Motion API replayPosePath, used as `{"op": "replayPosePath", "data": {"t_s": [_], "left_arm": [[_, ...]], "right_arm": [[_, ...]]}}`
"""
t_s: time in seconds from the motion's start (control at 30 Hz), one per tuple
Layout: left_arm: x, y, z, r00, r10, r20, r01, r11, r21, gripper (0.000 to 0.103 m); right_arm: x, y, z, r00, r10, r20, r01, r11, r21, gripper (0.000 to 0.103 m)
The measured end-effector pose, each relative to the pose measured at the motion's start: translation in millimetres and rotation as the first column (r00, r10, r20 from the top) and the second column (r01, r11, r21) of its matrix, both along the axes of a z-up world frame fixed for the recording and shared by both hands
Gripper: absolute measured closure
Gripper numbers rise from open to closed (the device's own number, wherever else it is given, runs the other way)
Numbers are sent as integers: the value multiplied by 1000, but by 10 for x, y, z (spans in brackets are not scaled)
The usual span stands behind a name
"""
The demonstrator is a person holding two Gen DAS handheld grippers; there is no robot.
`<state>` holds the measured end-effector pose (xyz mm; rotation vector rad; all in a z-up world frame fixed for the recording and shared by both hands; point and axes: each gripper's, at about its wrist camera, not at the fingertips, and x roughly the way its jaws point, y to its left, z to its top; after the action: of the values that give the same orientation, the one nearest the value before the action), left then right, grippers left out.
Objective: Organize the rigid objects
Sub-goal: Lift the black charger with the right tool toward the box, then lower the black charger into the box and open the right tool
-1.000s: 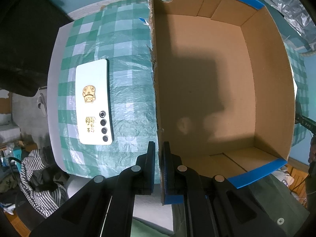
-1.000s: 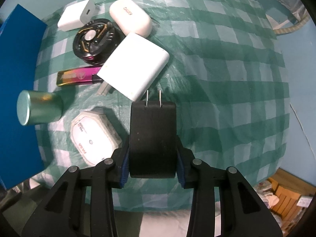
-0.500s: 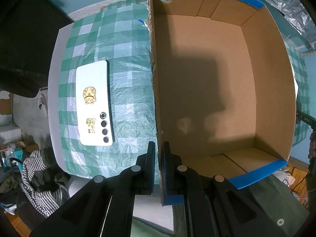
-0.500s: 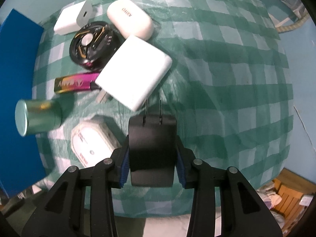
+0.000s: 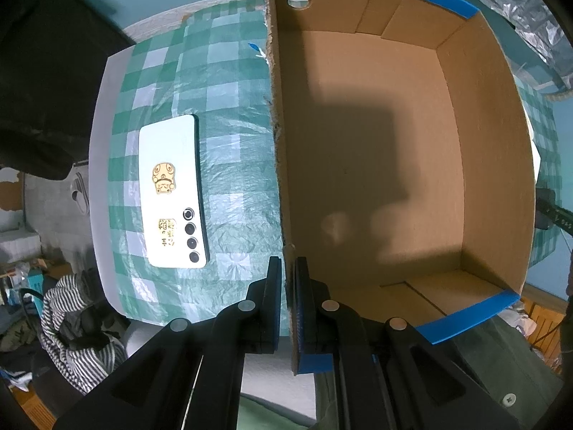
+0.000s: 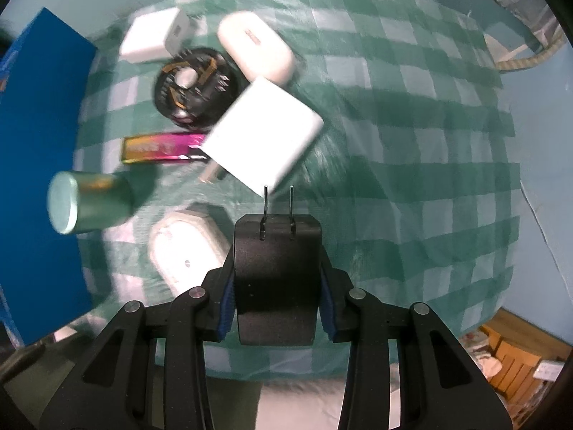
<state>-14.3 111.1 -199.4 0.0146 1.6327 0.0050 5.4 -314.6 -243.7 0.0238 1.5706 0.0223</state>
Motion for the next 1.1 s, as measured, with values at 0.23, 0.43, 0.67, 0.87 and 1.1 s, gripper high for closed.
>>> {"op": "replayPosePath", "data": {"t_s": [0.23, 0.43, 0.67, 0.87, 1.1], "left_arm": [[2, -28, 3, 1000, -14, 1, 14, 1000, 0, 97], [-8, -25, 3, 1000, -23, 6, 23, 1000, 0, 99], [-9, -15, 14, 999, -31, 10, 31, 1000, -5, 100], [-8, -21, 11, 999, -34, 9, 34, 999, -7, 100], [-20, -37, 8, 999, -37, 8, 37, 999, -12, 99]], "right_arm": [[225, 274, 342, 996, 69, 55, -70, 997, 24, 66], [365, 553, 559, 987, 131, 94, -137, 989, 55, 66], [463, 826, 918, 963, 233, 138, -246, 965, 85, 66], [605, 1142, 1143, 930, 324, 170, -343, 935, 93, 66], [766, 1578, 1237, 885, 424, 193, -448, 888, 100, 66]]}}
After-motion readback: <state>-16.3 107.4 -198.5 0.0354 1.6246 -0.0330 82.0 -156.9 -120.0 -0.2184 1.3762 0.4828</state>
